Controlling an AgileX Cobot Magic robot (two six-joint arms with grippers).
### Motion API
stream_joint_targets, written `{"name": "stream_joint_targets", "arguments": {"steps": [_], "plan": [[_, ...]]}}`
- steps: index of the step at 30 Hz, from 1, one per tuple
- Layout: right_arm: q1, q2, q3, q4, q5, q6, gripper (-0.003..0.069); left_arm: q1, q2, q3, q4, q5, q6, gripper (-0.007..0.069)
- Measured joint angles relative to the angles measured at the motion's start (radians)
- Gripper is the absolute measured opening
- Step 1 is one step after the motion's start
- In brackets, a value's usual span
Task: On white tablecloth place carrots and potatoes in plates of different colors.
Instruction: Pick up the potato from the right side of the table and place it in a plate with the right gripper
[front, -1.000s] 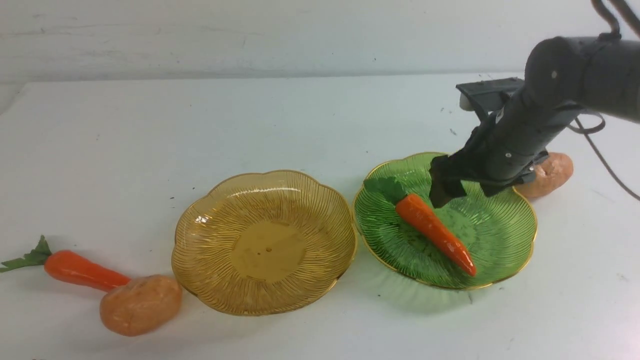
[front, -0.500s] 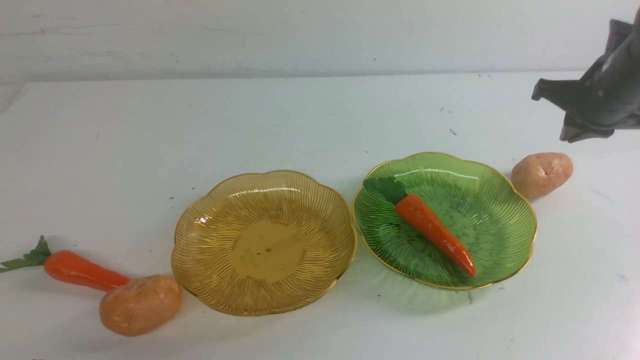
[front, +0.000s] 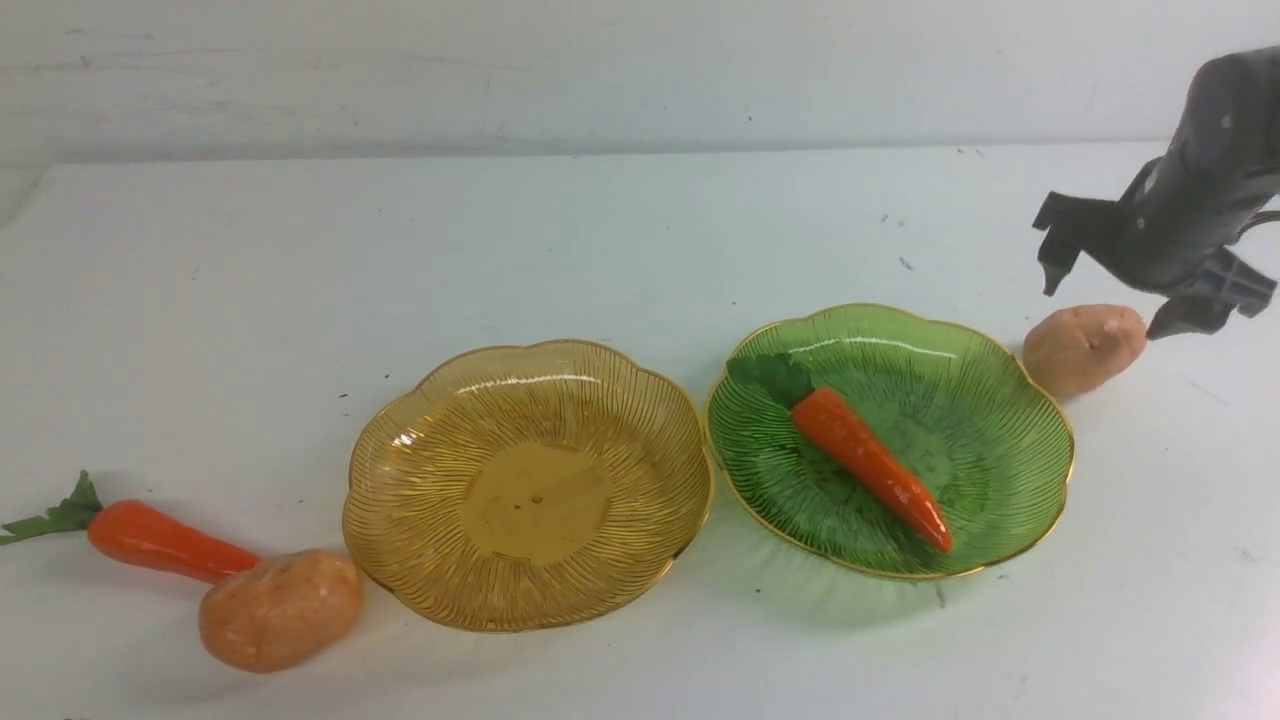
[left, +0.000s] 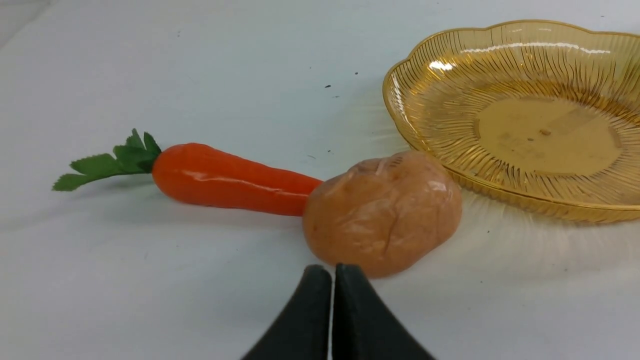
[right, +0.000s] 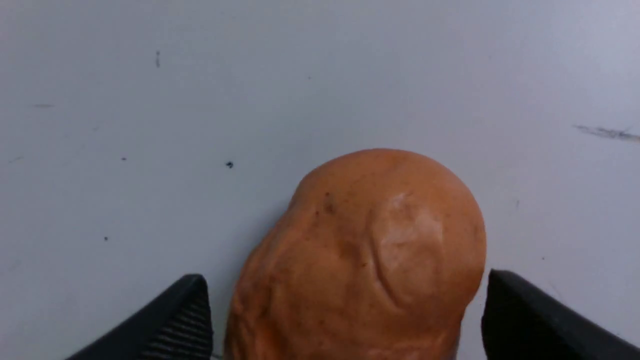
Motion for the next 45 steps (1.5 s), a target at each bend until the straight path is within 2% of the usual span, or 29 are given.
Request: {"name": "stream_joint_targets", "arguments": {"steps": [8,10,14,16,20,26,28,31,35,38,40,42,45], "plan": [[0.000,0.073,-0.003,0.003,0.019,0.063,0.0685,0.000,0.000,0.000,0.000,0.000,0.000,-0.0003],[0.000,0.073,-0.003,0.004,0.022,0.063,0.0664,0.000,0.000,0.000,0.000,0.000,0.000,-0.0003],[0.000,0.073,-0.010,0.004,0.042,0.029,0.0558,0.000,0.000,0.000,0.000,0.000,0.000,-0.0003],[0.000,0.074,-0.025,0.004,0.066,-0.005,0.0548,0.000,0.000,0.000,0.000,0.000,0.000,-0.0003],[0.000,0.075,-0.099,0.004,0.153,-0.125,0.0548,0.000,0.000,0.000,0.000,0.000,0.000,-0.0003],[0.000,0.075,-0.325,0.023,0.308,-0.343,0.0548,0.000,0.000,0.000,0.000,0.000,0.000,-0.0003],[0.000,0.069,-0.400,0.082,0.316,-0.428,0.0548,0.000,0.000,0.000,0.000,0.000,0.000,-0.0003],[0.014,0.036,-0.447,0.247,0.321,-0.556,0.0548,0.000,0.000,0.000,0.000,0.000,0.000,-0.0003],[0.096,0.003,-0.440,0.486,0.326,-0.732,0.0548,0.000,0.000,0.000,0.000,0.000,0.000,-0.0003],[0.222,0.002,-0.408,0.567,0.325,-0.833,0.0548,0.000,0.000,0.000,0.000,0.000,0.000,-0.0003],[0.298,0.011,-0.392,0.564,0.330,-0.878,0.0548,0.000,0.000,0.000,0.000,0.000,0.000,-0.0003],[0.442,0.033,-0.388,0.489,0.340,-0.929,0.0548,0.000,0.000,0.000,0.000,0.000,0.000,-0.0003],[0.527,0.046,-0.388,0.367,0.340,-0.940,0.0548,0.000,0.000,0.000,0.000,0.000,0.000,-0.0003]]}}
